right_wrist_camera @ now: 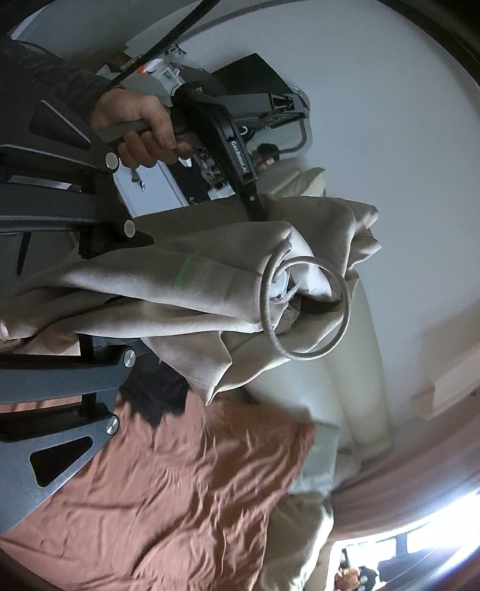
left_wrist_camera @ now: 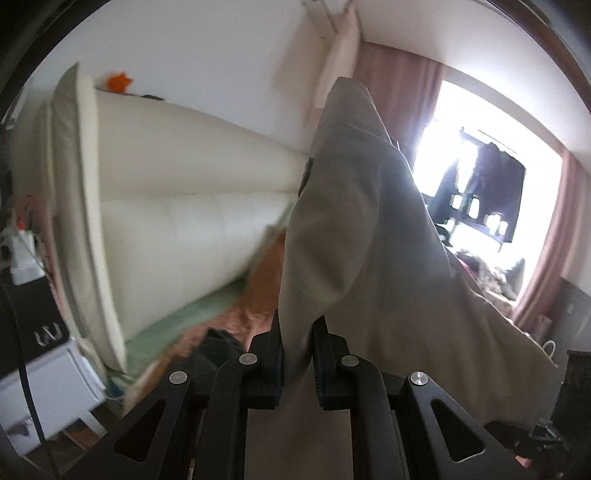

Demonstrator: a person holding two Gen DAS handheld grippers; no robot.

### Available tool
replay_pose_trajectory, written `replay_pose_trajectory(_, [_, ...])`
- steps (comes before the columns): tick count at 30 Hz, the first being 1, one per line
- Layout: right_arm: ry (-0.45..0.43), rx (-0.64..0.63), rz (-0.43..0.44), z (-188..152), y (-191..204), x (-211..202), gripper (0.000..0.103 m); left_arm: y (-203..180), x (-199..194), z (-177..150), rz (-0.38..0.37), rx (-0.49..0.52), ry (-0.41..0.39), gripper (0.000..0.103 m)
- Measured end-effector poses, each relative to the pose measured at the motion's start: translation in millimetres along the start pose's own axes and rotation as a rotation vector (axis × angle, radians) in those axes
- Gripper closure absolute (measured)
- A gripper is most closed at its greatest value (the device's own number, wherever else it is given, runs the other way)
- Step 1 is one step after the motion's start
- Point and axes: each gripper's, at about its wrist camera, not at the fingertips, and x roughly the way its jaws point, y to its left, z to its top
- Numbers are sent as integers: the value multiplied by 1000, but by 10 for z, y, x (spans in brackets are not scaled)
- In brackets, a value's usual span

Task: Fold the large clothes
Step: 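Lift the beige jacket bundle with both tools and carry it toward the headboard, then lower the bundle onto the black clothes stack and open both tools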

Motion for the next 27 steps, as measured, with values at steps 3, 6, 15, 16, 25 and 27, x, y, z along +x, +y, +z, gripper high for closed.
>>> replay_pose_trajectory(3, [25, 4, 34, 109, -29, 377, 82, 264, 62, 73, 49, -23, -8, 90])
replay_pose_trajectory(6, [59, 11, 71, 207, 21, 773, 82, 518, 125, 143, 98, -54, -10, 90])
replay_pose_trajectory(15, [148, 59, 179, 434, -151, 1842, 82, 1020, 541, 302, 261, -62, 29, 90])
replay_pose_trajectory(16, [160, 77, 187, 456, -244, 1968, 82, 1059, 631, 293, 275, -64, 34, 90])
replay_pose_trajectory(25, [220, 99, 153, 588, -843, 2773, 82, 1310, 1702, 95, 296, -75, 110, 90])
replay_pose_trajectory(27, [230, 115, 141, 632, -1021, 2925, 82, 1352, 1909, 57, 287, -75, 131, 90])
